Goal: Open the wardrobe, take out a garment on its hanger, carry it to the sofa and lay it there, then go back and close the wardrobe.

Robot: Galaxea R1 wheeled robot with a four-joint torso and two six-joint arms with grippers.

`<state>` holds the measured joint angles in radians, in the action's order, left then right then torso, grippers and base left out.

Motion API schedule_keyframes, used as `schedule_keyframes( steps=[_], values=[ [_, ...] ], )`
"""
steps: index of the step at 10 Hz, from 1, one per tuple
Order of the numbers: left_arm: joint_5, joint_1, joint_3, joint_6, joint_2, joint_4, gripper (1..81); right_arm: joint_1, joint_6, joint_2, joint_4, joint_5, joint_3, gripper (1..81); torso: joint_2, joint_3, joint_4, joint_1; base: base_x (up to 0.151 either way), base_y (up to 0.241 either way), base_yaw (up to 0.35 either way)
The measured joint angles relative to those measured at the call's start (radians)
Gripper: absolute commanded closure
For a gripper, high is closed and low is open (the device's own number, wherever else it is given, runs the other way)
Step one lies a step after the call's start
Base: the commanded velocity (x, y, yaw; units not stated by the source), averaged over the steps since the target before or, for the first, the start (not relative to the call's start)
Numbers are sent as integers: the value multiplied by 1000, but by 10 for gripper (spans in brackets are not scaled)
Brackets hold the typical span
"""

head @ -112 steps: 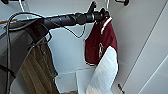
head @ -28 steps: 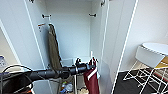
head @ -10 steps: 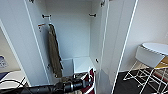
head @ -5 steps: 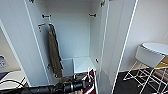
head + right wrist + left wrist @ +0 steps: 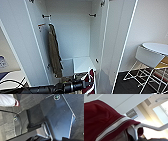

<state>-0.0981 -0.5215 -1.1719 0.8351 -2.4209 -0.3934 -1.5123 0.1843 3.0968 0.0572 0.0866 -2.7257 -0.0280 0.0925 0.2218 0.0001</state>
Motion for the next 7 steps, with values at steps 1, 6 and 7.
schedule_keyframes(
  steps=[1, 6, 7],
  values=[
    [0, 0, 0, 0, 0, 0, 811, 0, 0, 0, 0, 0, 0, 10, 0, 0, 0, 0, 0, 0, -106],
    [1, 0, 0, 0, 4, 0, 811, 0, 0, -1, 0, 0, 0, 10, 0, 0, 0, 0, 0, 0, -200],
    [0, 1, 0, 0, 5, 0, 811, 0, 0, -2, 0, 2, 0, 10, 0, 0, 0, 0, 0, 0, -206]
  ],
)
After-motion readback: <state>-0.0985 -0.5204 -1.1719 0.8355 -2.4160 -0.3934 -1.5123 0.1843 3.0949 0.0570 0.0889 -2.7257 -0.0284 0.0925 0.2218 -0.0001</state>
